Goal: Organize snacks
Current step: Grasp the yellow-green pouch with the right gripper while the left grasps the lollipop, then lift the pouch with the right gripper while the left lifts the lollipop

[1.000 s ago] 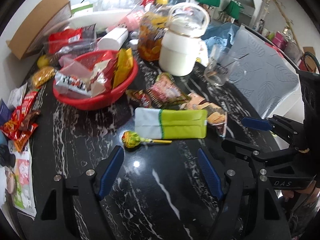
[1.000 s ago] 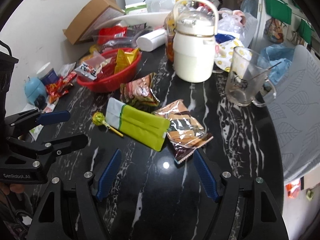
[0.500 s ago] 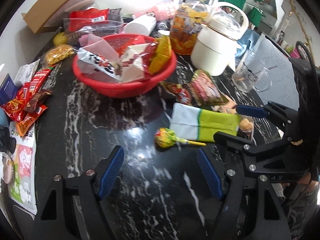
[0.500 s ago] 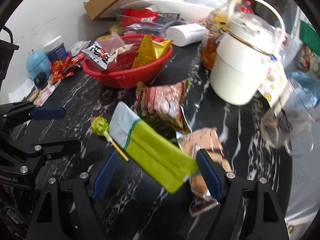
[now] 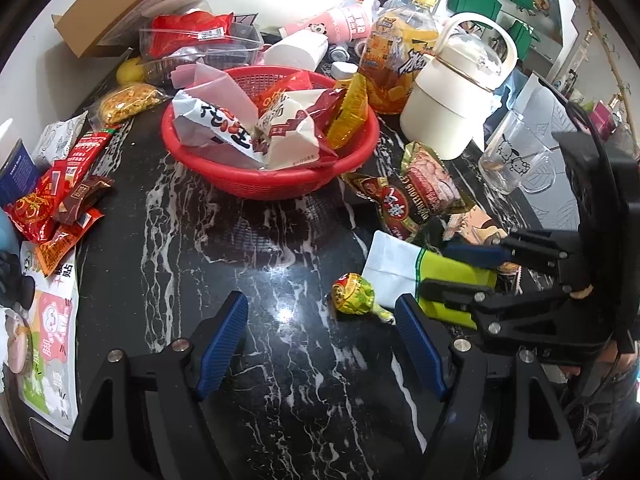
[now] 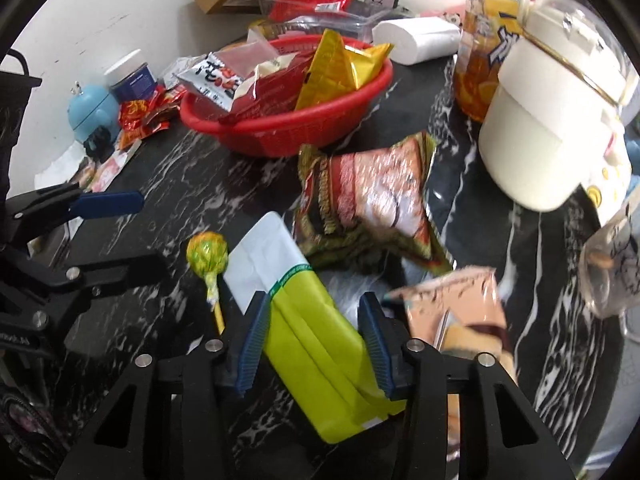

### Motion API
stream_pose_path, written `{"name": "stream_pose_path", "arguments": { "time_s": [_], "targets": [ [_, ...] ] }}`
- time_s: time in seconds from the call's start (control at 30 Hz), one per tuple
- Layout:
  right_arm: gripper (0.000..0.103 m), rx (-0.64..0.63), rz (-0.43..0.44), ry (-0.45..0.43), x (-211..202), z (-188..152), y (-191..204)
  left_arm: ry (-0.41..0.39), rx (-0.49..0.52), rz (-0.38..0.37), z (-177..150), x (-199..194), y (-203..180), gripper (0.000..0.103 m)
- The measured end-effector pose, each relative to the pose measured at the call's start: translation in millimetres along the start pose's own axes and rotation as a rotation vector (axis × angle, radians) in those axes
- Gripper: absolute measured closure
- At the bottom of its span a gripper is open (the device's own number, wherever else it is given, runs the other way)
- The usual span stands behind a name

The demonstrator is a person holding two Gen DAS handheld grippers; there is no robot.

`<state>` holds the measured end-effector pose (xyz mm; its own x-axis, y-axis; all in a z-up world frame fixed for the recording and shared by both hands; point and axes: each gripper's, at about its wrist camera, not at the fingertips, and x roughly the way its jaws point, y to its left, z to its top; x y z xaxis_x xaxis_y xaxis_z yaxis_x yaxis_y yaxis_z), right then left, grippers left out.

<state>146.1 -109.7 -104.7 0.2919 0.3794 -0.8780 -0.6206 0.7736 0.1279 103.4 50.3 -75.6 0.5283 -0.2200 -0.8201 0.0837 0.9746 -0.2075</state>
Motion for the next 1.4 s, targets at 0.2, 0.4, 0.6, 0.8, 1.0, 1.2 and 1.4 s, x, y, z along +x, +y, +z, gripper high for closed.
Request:
{"name": "stream_pose_path", "arguments": {
  "time_s": [0.2,0.4,0.6,0.8,1.0,1.2,1.4],
  "targets": [
    [0.058,0.069,0.024,0.02,-5,-17,3,-0.008,0.027,-0.022,-3,-5,-7,0.028],
    [0.04,0.1,0.011,0.014,-11,-31,15,0.003,0.015,-0.035,-8,-5,-4,0.028],
    [0.034,0.048,-0.068,0.005,-5,-35,30,0.0,0.009,-0.016,-11,-5,-1,0.028],
    [0.059,0.09,-0.081,-0.024,-11,-39,25,-0.02,0.024,-0.015,-10,-4,-3,0.028],
    [0.059,0.157,-0.087,-0.032,-19,-51,18,0.001,0.047,-0.033,-4,11,-11,0.032],
    [0.059,0.2,-0.091,-0.038,-25,-61,15,0.052,0.046,-0.046,0,35,-19,0.057],
    [0.059,0.217,-0.101,-0.043,-28,-66,13,0.054,0.064,-0.021,-3,37,-25,0.078]
  ]
}}
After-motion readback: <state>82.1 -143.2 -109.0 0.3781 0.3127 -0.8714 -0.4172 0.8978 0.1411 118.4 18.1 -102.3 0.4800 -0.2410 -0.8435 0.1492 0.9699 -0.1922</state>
